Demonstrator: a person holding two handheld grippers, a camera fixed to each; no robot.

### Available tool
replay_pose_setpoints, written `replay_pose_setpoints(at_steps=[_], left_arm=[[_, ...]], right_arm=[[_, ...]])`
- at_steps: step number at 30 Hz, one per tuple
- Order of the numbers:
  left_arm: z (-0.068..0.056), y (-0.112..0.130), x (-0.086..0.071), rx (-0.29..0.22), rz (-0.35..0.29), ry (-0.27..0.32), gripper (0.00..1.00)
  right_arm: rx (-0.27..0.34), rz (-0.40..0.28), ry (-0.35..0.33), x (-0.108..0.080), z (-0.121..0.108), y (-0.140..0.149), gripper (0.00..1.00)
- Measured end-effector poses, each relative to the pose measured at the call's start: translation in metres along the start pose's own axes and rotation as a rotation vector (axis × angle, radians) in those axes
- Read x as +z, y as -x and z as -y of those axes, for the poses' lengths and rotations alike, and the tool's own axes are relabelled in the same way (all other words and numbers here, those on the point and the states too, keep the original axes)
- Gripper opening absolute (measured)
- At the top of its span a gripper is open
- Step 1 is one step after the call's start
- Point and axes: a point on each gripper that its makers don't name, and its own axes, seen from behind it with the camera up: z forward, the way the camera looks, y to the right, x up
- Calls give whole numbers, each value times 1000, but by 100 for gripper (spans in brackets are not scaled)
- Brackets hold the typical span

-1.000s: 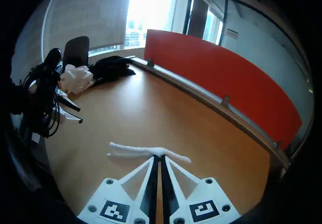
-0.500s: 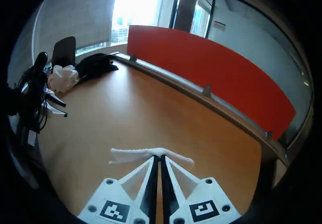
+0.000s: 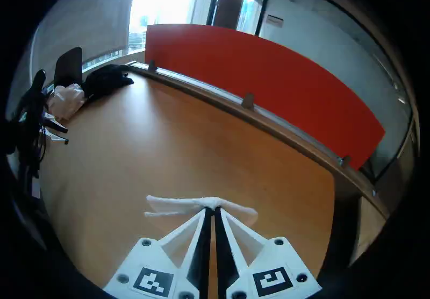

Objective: Fold towel

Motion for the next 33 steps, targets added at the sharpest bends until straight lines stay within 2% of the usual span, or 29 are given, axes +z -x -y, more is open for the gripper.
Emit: replay_pose_setpoints(at_steps=[9,18,33], left_arm=[[-2,-4,2,5,3,-5,89],[-4,-7,2,7,3,-10,89],[-9,-11,3,10,2,-8,89]], right_arm=[[11,37,44,-3,-41,17,5],[47,62,73,-3,-72,30,4],[64,91,88,-12,-86,52,5]])
